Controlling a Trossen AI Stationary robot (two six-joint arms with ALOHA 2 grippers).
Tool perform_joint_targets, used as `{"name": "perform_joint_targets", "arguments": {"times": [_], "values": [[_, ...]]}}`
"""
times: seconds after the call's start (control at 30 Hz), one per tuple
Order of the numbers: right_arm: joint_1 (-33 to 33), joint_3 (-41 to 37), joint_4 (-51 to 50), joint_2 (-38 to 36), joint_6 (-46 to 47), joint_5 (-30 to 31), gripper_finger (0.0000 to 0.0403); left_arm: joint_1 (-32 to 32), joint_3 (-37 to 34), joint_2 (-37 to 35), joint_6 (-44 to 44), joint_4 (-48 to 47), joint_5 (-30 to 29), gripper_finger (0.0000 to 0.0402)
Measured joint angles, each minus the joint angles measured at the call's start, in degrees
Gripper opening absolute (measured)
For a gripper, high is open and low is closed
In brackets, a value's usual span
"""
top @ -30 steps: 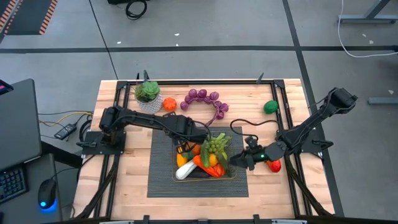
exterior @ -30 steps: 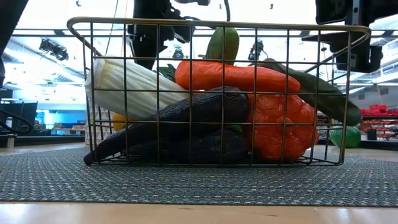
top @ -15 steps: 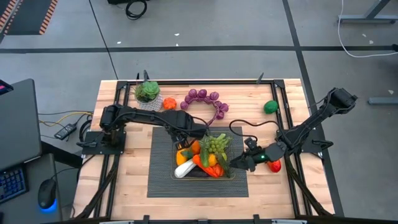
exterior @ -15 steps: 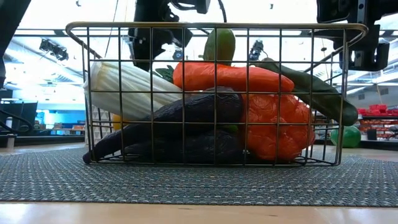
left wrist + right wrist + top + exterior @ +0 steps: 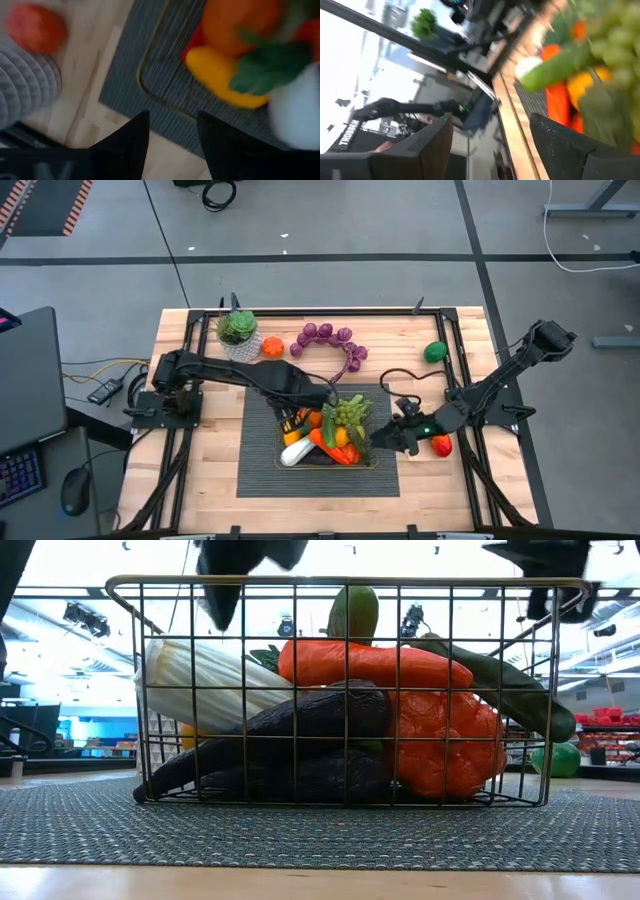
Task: Build produce basket
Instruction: Put the green lime into the gold wire basket
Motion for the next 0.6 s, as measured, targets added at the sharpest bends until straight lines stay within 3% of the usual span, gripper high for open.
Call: {"name": "perform_joint_targets", "arguments": {"times": [0.27,0.47,0.6], "values": [[-7.45,0.11,4.02,-0.80,-5.87,1.60,0.0267,3.28,15.39,-1.22,4.90,1.87,-8.94,0.0172],[-19.13,4.12,3.41,-1.20,-13.00,-7.48,0.0267,13.20,20.33,-1.24,7.94,1.56,-9.51,0.0172],[-27.63,9.37,-1.87,-1.40,-19.27,-14.38,0.0267,21.84,20.13,-0.34,16.17,3.47,-4.40,0.0173]]}}
